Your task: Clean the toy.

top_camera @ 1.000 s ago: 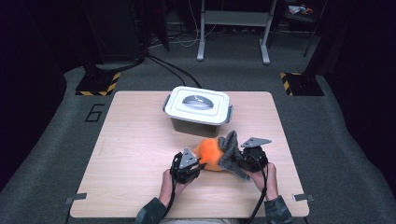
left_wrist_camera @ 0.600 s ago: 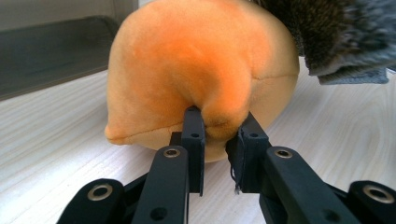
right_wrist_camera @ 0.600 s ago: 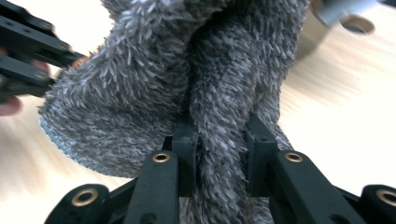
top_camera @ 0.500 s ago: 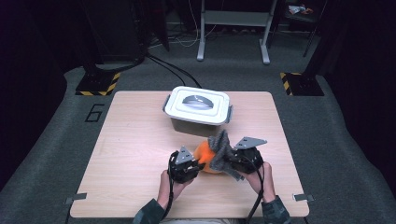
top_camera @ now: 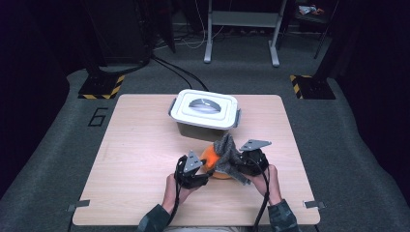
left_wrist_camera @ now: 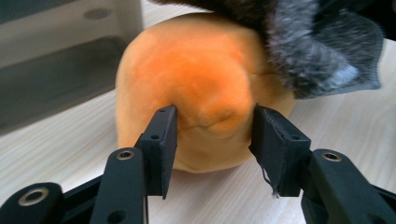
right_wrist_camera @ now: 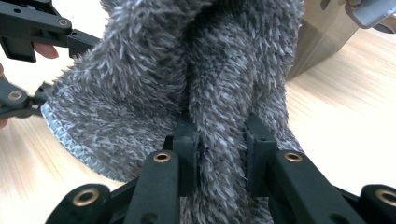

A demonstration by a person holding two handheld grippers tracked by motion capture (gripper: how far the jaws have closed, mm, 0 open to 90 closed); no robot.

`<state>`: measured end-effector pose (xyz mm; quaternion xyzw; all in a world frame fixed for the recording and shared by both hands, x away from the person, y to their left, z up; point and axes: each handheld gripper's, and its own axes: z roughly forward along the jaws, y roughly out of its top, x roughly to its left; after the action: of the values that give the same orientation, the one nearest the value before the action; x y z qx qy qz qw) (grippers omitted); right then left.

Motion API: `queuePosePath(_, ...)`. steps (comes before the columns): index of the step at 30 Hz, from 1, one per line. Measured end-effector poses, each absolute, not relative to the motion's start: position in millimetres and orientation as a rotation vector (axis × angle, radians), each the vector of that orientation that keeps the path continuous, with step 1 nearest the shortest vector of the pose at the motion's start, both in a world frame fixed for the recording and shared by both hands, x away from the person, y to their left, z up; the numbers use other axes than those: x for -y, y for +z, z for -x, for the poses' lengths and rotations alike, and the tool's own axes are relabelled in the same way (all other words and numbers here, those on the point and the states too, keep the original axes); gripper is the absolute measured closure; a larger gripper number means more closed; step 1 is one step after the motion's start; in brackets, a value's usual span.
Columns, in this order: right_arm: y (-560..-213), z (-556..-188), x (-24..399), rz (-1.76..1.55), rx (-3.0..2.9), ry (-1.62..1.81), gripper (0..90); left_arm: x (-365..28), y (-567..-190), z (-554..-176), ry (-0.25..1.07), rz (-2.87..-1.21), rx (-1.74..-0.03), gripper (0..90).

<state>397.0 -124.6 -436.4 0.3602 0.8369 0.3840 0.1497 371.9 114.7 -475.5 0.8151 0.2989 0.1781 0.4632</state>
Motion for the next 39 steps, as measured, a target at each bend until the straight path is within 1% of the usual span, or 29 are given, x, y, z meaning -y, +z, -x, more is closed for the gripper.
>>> queuePosePath(1, -436.6, -397.9, 125.5, -1.034, -2.411, 1.105, 71.2, -113.3, -476.1, -372.0, 0.437, -2.003, -0.731, 52.9)
queuePosePath(3, -437.5, -399.0, 126.8, -1.037, -2.405, 1.113, 71.2, -111.7, -477.8, -372.7, 0.451, -1.993, -0.731, 60.5)
queuePosePath(4, -437.7, -399.1, 127.4, -1.045, -2.405, 1.116, 71.2, -111.8, -478.0, -372.5, 0.433, -1.999, -0.728, 64.9)
queuePosePath(6, -437.1, -398.5, 128.4, -1.049, -2.401, 1.116, 71.1, -111.7, -478.6, -372.7, 0.434, -1.986, -0.735, 70.6)
queuePosePath(9, -432.1, -396.0, 130.3, -1.033, -2.375, 1.115, 71.1, -112.7, -477.3, -373.0, 0.411, -1.977, -0.752, 73.6)
queuePosePath(12, -421.7, -390.7, 130.3, -1.022, -2.339, 1.148, 71.2, -113.2, -476.1, -373.3, 0.406, -1.974, -0.766, 74.2)
queuePosePath(15, -416.8, -385.2, 119.9, -0.963, -2.354, 1.151, 71.0, -113.2, -475.8, -373.0, 0.394, -1.966, -0.772, 74.4)
queuePosePath(19, -423.0, -387.4, 107.0, -0.936, -2.375, 1.096, 70.3, -112.5, -476.1, -373.2, 0.393, -1.979, -0.775, 75.1)
queuePosePath(22, -428.9, -390.9, 104.8, -0.931, -2.367, 1.068, 70.7, -113.0, -477.2, -374.3, 0.394, -1.978, -0.784, 75.7)
queuePosePath(31, -436.0, -392.7, 121.0, -0.987, -2.362, 1.019, 71.2, -114.4, -479.0, -377.5, 0.360, -1.972, -0.796, 76.7)
queuePosePath(39, -457.8, -396.5, 147.0, -1.134, -2.345, 0.989, 71.5, -114.2, -480.4, -378.1, 0.352, -1.971, -0.802, 76.8)
